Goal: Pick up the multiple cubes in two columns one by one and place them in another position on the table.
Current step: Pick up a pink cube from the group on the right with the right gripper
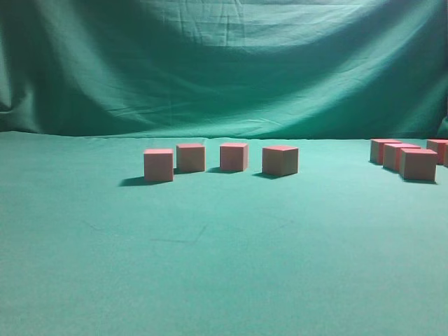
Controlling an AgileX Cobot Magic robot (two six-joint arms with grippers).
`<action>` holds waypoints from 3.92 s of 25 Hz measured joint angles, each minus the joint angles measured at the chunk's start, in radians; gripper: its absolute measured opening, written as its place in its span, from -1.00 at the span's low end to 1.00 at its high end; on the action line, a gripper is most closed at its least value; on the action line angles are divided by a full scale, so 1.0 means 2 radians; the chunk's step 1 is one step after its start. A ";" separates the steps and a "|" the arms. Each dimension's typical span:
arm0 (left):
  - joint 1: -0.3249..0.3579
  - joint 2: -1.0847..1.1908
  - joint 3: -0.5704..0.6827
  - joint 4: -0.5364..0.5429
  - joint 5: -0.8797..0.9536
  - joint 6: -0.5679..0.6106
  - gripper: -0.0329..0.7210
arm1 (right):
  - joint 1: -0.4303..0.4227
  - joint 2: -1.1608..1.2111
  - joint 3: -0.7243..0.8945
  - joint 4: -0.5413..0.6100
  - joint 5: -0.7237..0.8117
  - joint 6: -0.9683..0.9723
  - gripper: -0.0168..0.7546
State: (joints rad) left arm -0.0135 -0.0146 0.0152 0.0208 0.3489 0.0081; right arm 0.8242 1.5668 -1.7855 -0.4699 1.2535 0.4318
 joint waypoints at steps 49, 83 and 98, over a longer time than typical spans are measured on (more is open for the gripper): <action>0.000 0.000 0.000 0.000 0.000 0.000 -0.91 | -0.256 0.011 0.371 0.140 -0.265 0.022 0.51; 0.000 0.000 0.000 0.000 0.000 0.000 -0.91 | -0.276 0.152 0.347 0.118 -0.358 0.065 -0.29; 0.000 0.000 0.000 0.000 0.000 0.000 -0.91 | -0.145 0.005 0.262 0.127 -0.173 -0.045 -0.29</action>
State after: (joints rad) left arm -0.0135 -0.0146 0.0152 0.0208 0.3489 0.0081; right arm 0.5345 1.5768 -1.2606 -0.2157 0.9075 0.3413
